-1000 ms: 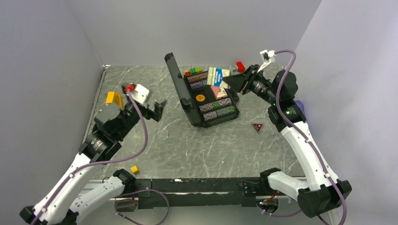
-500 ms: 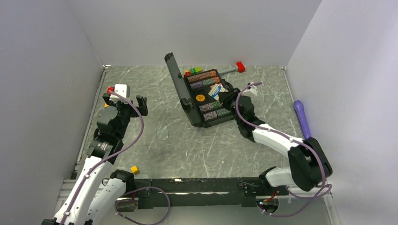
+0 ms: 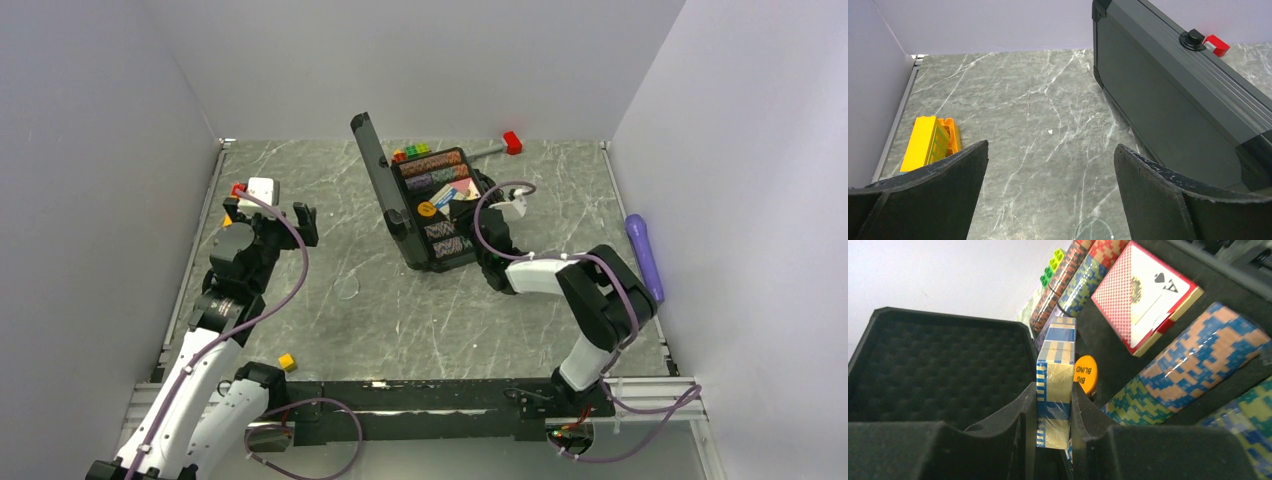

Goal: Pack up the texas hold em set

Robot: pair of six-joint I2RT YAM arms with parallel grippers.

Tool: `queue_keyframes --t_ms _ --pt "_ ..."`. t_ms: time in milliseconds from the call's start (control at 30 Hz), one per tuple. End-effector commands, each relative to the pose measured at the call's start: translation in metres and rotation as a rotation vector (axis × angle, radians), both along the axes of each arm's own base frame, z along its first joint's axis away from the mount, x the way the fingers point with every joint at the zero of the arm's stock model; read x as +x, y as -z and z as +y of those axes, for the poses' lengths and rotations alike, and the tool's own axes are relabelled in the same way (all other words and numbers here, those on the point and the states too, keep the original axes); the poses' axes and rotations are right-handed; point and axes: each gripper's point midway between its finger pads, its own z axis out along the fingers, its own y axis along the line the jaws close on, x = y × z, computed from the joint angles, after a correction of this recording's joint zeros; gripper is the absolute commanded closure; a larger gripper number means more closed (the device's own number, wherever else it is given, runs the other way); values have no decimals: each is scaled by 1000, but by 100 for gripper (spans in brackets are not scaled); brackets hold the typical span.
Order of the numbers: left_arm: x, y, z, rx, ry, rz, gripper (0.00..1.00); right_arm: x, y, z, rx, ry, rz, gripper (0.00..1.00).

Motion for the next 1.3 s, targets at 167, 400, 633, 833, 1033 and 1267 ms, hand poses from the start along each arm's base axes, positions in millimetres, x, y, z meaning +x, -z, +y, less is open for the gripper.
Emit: queue_keyframes --t_ms 167,400,633,833,1033,1267 --pt "2 -24 -3 -23 12 -57 1 21 -38 29 201 37 -143 100" --pt "3 -23 -3 -20 15 -51 1 26 -25 44 211 37 -123 100" --pt "3 -22 -3 -15 14 -49 1 22 -20 50 192 -2 -118 42" --pt "3 -21 -4 -16 19 -47 1 6 -31 24 75 40 -156 18" --pt "3 -20 -4 -14 18 -44 1 -16 -58 -5 -102 50 -218 15" --pt "3 -20 -4 -13 18 -45 1 -4 -65 -11 -349 -291 -222 17"
